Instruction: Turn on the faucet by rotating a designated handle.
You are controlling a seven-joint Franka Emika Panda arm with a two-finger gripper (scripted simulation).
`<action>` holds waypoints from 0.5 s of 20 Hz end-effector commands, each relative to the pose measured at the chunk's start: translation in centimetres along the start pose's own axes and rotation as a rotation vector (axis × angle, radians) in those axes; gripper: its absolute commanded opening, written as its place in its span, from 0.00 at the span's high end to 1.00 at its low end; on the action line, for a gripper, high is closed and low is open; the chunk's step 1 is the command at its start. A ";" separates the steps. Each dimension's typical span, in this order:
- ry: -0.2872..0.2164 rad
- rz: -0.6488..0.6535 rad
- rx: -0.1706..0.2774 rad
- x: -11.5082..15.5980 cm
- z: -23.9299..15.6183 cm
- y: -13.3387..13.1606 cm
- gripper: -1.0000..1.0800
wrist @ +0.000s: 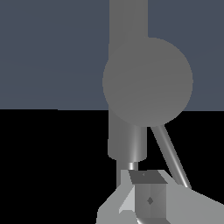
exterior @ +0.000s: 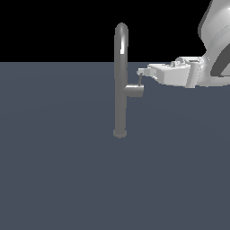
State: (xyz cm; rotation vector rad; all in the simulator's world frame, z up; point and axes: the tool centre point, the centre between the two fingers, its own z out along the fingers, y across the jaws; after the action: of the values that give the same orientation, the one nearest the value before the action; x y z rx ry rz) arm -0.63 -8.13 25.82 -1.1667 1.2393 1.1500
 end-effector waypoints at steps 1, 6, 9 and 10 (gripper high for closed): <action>-0.006 0.007 -0.008 0.0 0.0 1.3 1.00; -0.002 -0.001 -0.004 0.2 0.0 1.6 1.00; -0.003 0.002 -0.005 0.8 0.0 2.7 1.00; -0.004 0.003 -0.006 1.0 0.0 3.1 1.00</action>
State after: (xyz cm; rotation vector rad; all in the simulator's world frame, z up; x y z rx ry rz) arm -2.67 -7.99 25.53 -1.1745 1.2315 1.1403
